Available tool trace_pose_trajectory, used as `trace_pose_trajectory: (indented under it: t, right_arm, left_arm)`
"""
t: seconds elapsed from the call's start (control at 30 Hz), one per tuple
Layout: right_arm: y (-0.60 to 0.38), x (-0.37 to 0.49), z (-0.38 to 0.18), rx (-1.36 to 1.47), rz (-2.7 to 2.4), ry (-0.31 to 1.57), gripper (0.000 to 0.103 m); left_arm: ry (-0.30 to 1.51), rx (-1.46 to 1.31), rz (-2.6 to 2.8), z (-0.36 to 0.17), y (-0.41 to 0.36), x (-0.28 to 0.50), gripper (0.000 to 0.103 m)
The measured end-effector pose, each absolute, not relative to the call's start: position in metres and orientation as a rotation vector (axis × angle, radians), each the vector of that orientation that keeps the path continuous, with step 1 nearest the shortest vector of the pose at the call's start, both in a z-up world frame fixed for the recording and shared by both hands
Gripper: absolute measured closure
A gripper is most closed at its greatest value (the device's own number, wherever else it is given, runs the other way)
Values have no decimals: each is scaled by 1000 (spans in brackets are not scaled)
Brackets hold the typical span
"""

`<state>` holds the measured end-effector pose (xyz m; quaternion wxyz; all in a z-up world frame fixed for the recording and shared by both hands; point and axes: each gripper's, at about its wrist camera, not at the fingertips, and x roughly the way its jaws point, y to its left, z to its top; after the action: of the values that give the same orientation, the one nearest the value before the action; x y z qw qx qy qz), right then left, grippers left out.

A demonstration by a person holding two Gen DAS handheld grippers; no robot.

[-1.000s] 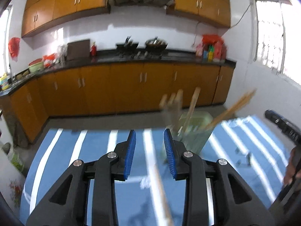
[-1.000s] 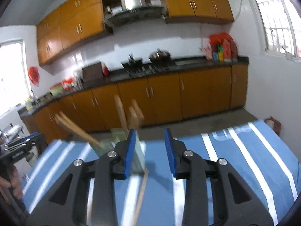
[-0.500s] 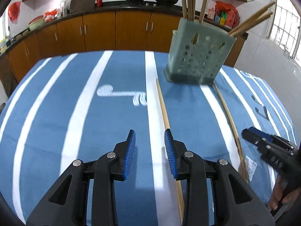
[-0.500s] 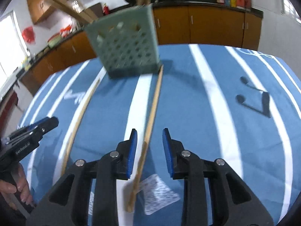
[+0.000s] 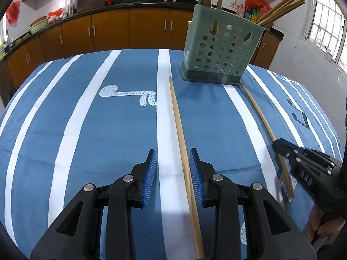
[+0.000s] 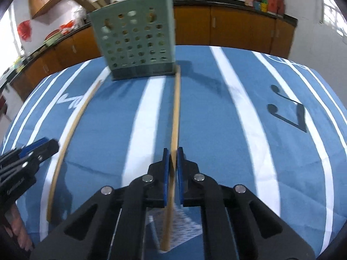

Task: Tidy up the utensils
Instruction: 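Close the right tool on the last chopstick while the left tool grasps another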

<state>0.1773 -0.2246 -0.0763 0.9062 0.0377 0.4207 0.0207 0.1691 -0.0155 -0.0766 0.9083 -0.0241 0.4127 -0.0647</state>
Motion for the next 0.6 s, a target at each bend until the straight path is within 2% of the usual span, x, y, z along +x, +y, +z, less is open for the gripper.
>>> trace_pose_trajectory:
  t: [0.43, 0.5, 0.57, 0.6]
  right_arm:
    - [-294, 188, -76, 239, -148, 884, 95]
    - [-293, 189, -76, 234, -141, 884, 95]
    - [-290, 190, -76, 224, -128, 884, 95]
    - [-288, 189, -76, 218, -120, 884, 95]
  left_arm:
    - [888, -9, -144, -84, -29, 171, 70]
    - [886, 26, -131, -85, -34, 170, 77]
    - [885, 60, -119, -86, -37, 171, 90]
    - [889, 63, -118, -85, -37, 174, 94]
